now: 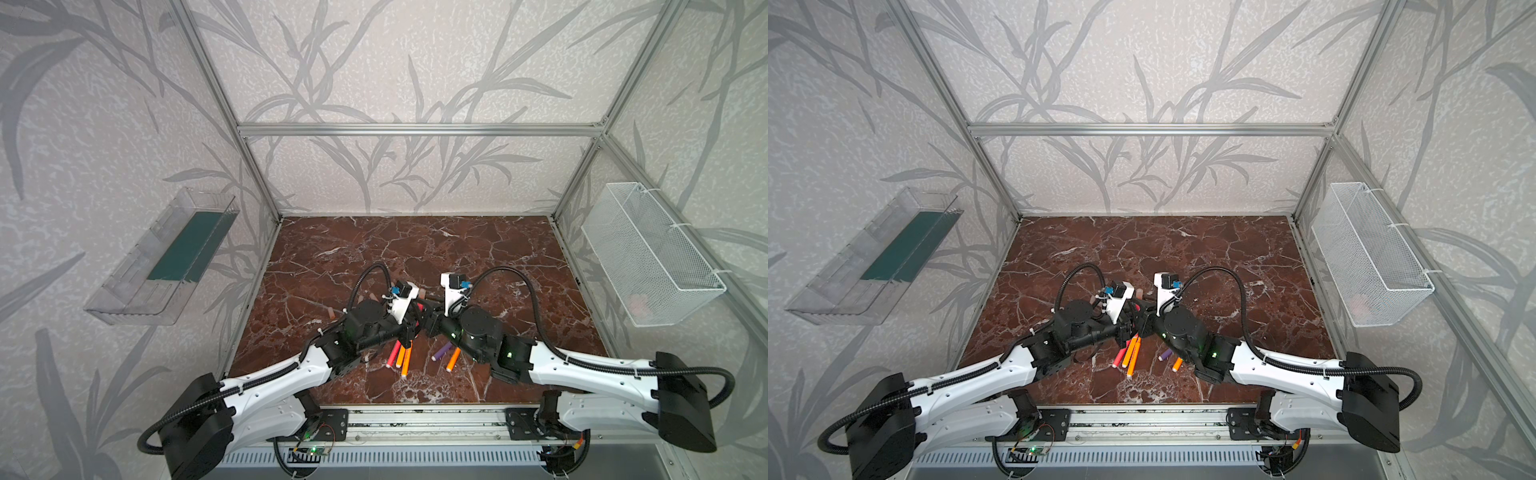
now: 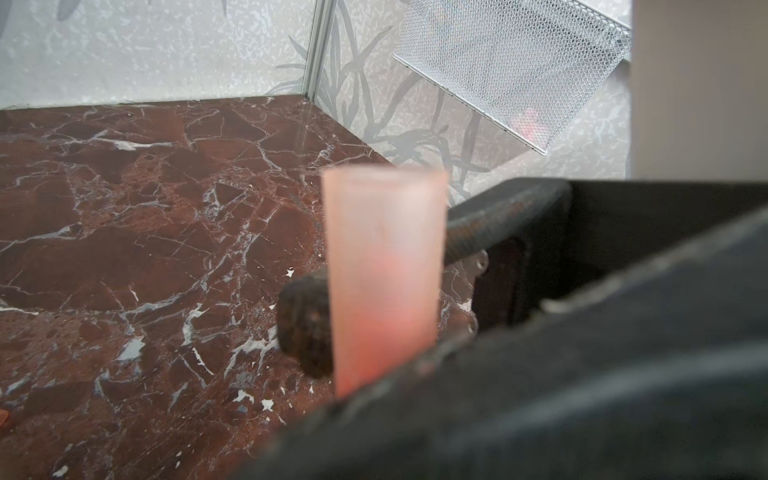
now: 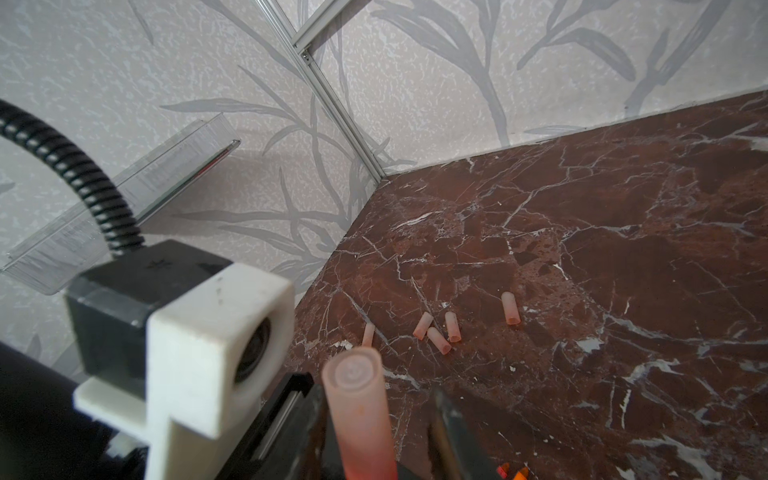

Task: Insert the pens into the pen caps

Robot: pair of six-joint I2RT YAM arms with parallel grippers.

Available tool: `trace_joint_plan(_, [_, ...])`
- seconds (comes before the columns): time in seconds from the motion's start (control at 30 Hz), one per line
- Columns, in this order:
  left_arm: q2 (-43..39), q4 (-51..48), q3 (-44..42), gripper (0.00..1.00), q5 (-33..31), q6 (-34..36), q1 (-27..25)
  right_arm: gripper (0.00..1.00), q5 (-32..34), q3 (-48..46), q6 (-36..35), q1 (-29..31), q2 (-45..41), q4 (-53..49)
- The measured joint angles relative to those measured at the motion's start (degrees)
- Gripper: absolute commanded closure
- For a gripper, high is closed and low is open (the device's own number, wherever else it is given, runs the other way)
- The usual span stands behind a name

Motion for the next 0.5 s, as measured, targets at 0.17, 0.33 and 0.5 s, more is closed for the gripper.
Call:
trace_joint_plan(0.17, [0.3,-0.4,-0.1,1.00,0.2,0.0,0.0,0.73,-1.1,0.7,1.7,-1.0,1.4,-0.2])
trace_joint_plan(0.33, [0.6,-0.8,-0.2,0.86,0.1,-0.1,0.0,0.80,-1.7,0.7,2.2,-1.2,1.6,-0.7])
trace_joint_plan(0.5, [0.7,-1.4,-0.5,0.48,-0.3,0.0,-0.1,0.84,-0.6,0.9,2.1,-2.3,1.6,-4.1])
